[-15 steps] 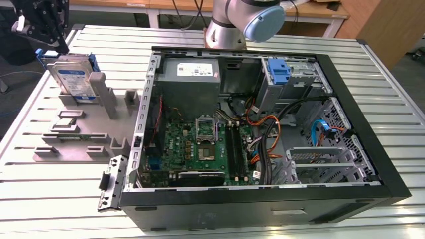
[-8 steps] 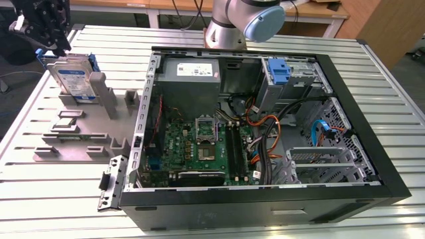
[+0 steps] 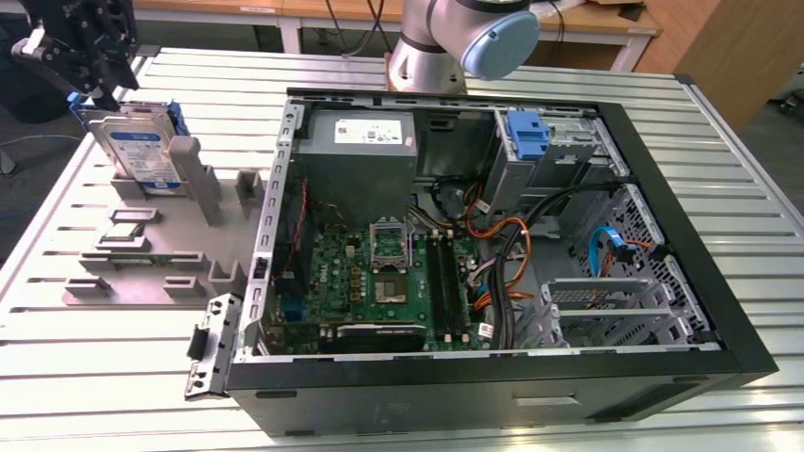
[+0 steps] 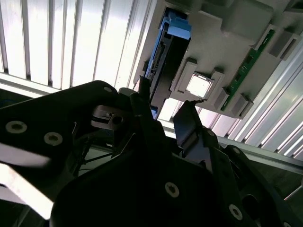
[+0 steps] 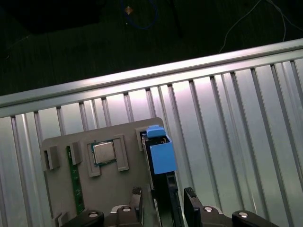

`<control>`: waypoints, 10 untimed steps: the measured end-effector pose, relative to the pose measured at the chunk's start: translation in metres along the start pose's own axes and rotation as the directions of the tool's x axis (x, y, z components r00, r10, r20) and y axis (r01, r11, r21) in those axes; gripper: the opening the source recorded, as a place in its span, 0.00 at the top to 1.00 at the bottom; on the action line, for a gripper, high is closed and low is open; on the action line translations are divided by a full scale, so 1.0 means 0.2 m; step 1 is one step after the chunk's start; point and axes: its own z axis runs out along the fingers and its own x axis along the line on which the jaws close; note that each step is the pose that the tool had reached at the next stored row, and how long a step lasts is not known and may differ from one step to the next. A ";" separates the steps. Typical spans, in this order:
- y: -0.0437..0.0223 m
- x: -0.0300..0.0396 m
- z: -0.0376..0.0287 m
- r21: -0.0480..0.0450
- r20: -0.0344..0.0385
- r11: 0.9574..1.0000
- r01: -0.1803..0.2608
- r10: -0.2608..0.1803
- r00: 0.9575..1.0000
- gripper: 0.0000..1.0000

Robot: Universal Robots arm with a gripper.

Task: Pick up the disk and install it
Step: 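Pick up the disk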

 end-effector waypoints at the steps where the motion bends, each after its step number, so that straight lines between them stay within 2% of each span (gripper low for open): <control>1: 0.000 0.000 0.000 0.000 0.000 1.000 0.000 0.000 1.000 0.53; 2: 0.000 0.000 0.001 0.000 0.000 1.000 0.003 -0.003 1.000 0.53; 5: 0.000 0.000 0.003 -0.002 -0.003 0.999 0.050 -0.050 0.999 0.53; 10: 0.000 0.000 0.009 -0.006 -0.007 0.993 0.117 -0.117 0.993 0.53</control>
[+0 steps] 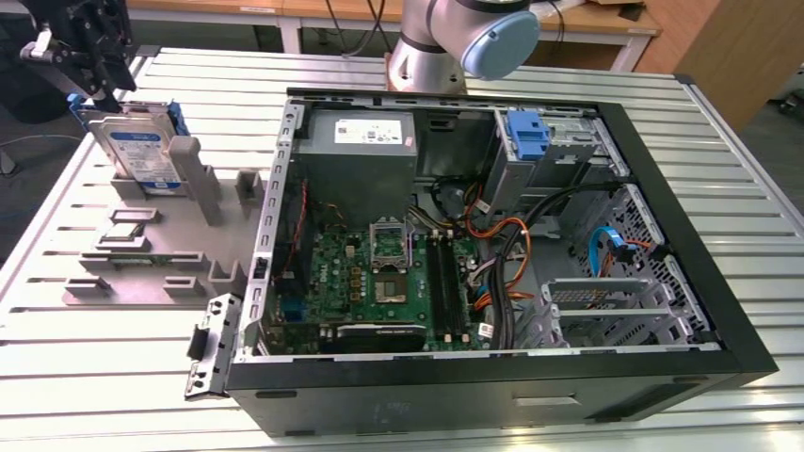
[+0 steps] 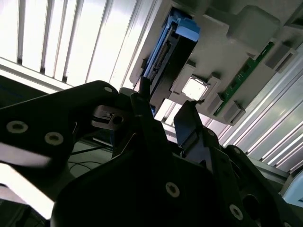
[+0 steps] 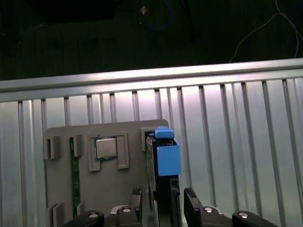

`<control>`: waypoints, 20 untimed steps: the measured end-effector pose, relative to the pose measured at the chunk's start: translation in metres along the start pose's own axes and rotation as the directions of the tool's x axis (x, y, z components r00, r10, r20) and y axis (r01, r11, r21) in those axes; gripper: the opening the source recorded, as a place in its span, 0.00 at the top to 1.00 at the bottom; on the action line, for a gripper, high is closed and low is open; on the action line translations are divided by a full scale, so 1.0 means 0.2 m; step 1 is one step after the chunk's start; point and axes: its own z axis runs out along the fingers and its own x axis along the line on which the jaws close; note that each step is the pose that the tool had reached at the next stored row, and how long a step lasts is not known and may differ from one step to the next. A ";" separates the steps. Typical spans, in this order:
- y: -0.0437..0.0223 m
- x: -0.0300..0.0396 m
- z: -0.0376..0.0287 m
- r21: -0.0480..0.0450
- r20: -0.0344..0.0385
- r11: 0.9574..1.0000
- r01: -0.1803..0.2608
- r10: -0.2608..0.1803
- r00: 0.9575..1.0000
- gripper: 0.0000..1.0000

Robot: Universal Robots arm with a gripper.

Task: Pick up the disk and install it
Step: 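Pick up the disk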

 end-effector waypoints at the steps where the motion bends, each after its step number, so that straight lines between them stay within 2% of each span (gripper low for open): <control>1: 0.000 0.000 0.000 0.000 0.000 1.000 0.000 0.000 1.000 0.53; 5: 0.000 0.000 0.000 0.000 0.000 1.000 0.001 -0.001 1.000 0.51; 6: 0.000 0.000 0.000 0.000 0.000 1.000 0.001 -0.001 1.000 0.45; 7: 0.000 0.000 0.000 0.000 0.000 1.000 0.001 -0.001 1.000 0.45; 8: 0.000 0.000 0.000 0.000 0.000 1.000 0.001 -0.001 1.000 0.39; 9: 0.000 0.000 0.001 0.000 0.000 1.000 0.002 -0.002 1.000 0.39; 12: -0.001 -0.001 0.004 -0.002 -0.003 0.999 0.037 -0.037 0.999 0.39; 15: 0.000 -0.002 0.016 -0.004 -0.005 0.997 0.079 -0.079 0.997 0.39; 20: 0.000 -0.011 0.057 -0.005 -0.007 0.993 0.120 -0.120 0.993 0.39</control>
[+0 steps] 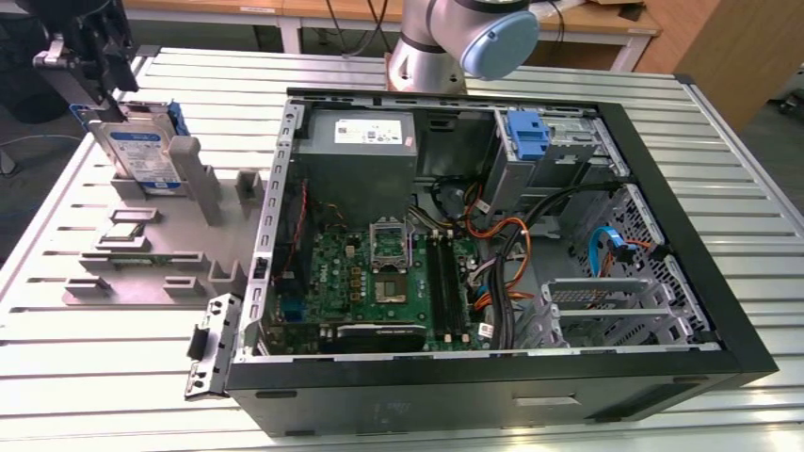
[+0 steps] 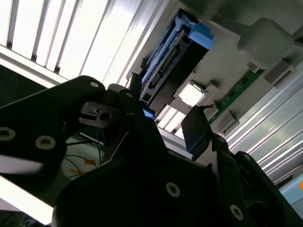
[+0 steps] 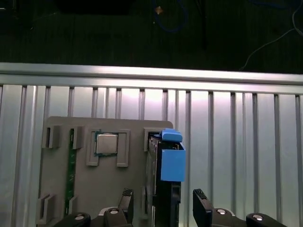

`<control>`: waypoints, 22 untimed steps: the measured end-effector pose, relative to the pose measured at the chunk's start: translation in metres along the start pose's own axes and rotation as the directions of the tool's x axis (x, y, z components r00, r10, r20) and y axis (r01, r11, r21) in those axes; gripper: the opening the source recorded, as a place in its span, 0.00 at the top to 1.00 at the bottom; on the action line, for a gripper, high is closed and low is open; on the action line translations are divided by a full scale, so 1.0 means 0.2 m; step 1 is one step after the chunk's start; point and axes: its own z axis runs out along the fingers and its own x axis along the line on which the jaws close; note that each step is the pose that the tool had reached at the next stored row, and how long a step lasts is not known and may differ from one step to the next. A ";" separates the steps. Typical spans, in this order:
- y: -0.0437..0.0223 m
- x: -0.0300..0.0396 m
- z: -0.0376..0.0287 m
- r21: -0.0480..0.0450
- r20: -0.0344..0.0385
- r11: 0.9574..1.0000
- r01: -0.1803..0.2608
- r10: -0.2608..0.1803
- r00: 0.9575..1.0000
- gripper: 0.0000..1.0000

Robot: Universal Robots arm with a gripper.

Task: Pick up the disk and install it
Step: 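Pick up the disk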

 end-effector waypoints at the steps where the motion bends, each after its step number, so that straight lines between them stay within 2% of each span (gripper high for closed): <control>1: 0.000 -0.001 0.006 0.000 0.000 1.000 0.007 -0.007 1.000 0.39; 6: 0.004 -0.002 0.046 0.000 -0.002 1.000 0.029 -0.029 1.000 0.39; 12: 0.012 0.000 0.085 0.013 -0.003 0.999 0.042 -0.042 0.999 0.39; 15: 0.012 0.000 0.089 0.014 -0.003 0.999 0.043 -0.043 0.999 0.39; 22: 0.009 0.001 0.127 0.014 -0.003 0.999 0.042 -0.042 0.999 0.39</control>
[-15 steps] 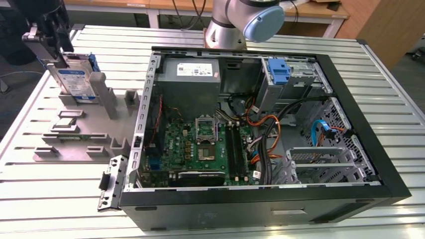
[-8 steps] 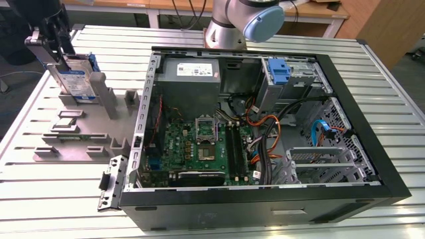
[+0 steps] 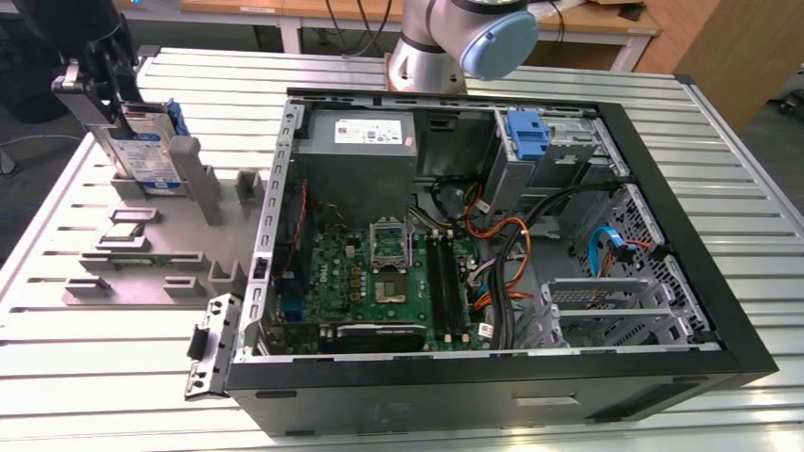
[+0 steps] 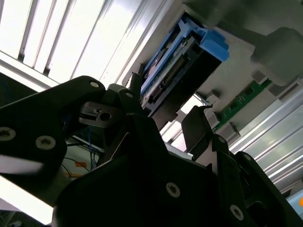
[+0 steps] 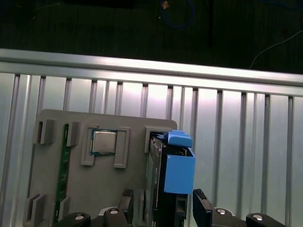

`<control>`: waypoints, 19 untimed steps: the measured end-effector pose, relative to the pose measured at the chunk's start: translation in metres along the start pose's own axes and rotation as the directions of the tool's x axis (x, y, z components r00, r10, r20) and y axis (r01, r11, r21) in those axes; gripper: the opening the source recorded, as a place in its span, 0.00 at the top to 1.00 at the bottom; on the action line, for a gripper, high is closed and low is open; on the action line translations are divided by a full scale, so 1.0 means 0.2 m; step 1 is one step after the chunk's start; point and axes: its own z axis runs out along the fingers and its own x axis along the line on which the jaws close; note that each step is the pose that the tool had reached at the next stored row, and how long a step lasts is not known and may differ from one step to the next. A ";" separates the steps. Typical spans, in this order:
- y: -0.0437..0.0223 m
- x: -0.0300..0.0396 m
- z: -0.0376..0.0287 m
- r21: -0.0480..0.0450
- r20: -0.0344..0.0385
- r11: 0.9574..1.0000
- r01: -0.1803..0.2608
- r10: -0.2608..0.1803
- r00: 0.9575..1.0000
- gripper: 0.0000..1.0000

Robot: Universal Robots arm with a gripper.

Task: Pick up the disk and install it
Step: 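Pick up the disk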

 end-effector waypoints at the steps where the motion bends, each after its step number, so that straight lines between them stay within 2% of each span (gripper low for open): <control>1: 0.000 0.000 0.003 0.000 0.000 1.000 0.000 0.000 1.000 0.39; 7: -0.001 -0.019 0.007 0.000 0.000 1.000 0.000 0.000 1.000 0.39; 15: -0.002 -0.020 0.007 0.000 0.000 1.000 0.000 0.000 1.000 0.39; 16: -0.002 -0.020 0.006 0.000 0.000 1.000 0.000 0.000 1.000 0.40; 17: -0.002 -0.020 0.006 0.000 0.000 1.000 0.000 0.000 1.000 0.47; 19: -0.002 -0.020 0.006 0.000 0.000 1.000 0.000 0.000 1.000 0.47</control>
